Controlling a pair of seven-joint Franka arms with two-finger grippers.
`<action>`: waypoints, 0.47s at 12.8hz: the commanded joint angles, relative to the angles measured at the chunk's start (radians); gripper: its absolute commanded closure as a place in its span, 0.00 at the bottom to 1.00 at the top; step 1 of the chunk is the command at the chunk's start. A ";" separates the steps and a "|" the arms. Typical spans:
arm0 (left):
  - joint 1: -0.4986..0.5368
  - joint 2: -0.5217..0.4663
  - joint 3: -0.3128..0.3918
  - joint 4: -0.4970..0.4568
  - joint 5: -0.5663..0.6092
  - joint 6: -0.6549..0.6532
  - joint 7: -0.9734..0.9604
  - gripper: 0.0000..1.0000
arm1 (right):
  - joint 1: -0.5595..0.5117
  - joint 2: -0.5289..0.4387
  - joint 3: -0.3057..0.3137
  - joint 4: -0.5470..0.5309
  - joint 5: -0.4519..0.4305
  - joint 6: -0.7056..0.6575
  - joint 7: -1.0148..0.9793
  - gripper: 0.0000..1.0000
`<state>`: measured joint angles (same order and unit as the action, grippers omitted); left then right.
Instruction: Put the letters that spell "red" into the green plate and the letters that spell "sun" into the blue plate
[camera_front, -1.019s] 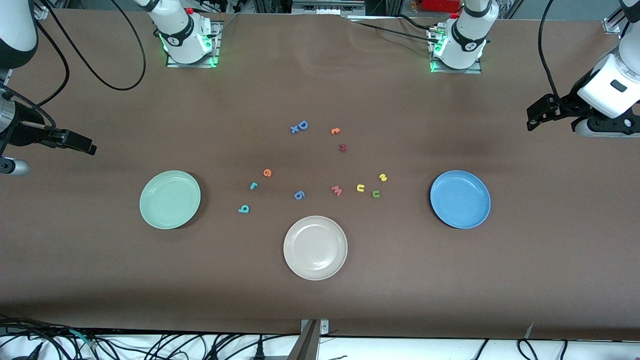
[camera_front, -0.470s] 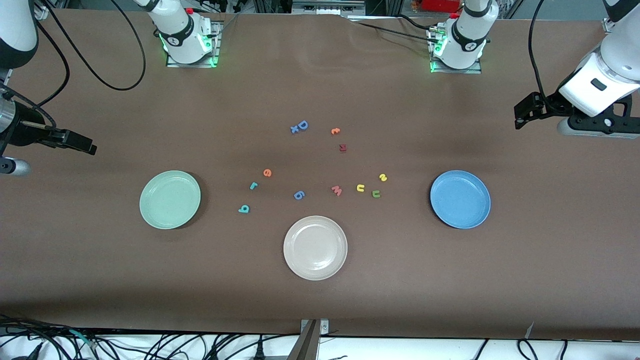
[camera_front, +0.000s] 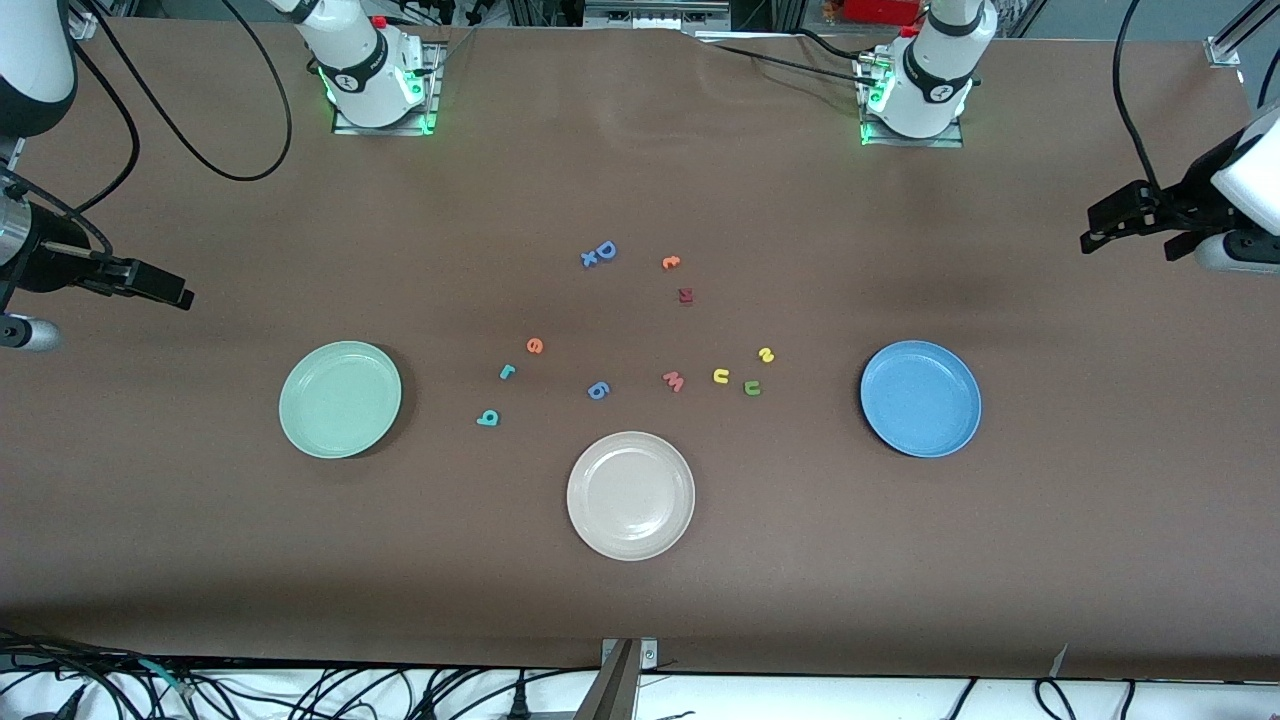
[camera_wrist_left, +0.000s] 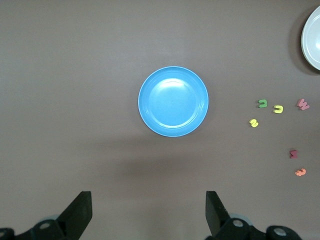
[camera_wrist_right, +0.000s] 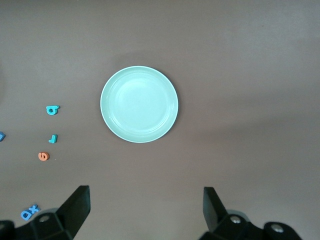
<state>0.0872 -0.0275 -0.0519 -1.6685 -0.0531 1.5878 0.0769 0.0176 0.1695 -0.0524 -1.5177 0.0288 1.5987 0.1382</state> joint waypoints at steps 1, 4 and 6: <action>-0.006 -0.003 -0.028 0.016 -0.010 -0.020 0.007 0.00 | -0.002 -0.015 0.003 -0.009 0.016 -0.008 0.001 0.00; -0.006 -0.008 -0.058 0.015 -0.002 -0.020 -0.011 0.00 | -0.002 -0.013 0.003 -0.009 0.016 -0.008 0.001 0.00; -0.004 -0.008 -0.098 0.016 0.059 -0.020 -0.046 0.00 | -0.002 -0.013 0.003 -0.009 0.016 -0.006 0.001 0.00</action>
<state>0.0817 -0.0303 -0.1195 -1.6680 -0.0420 1.5877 0.0611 0.0177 0.1696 -0.0522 -1.5178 0.0289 1.5985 0.1383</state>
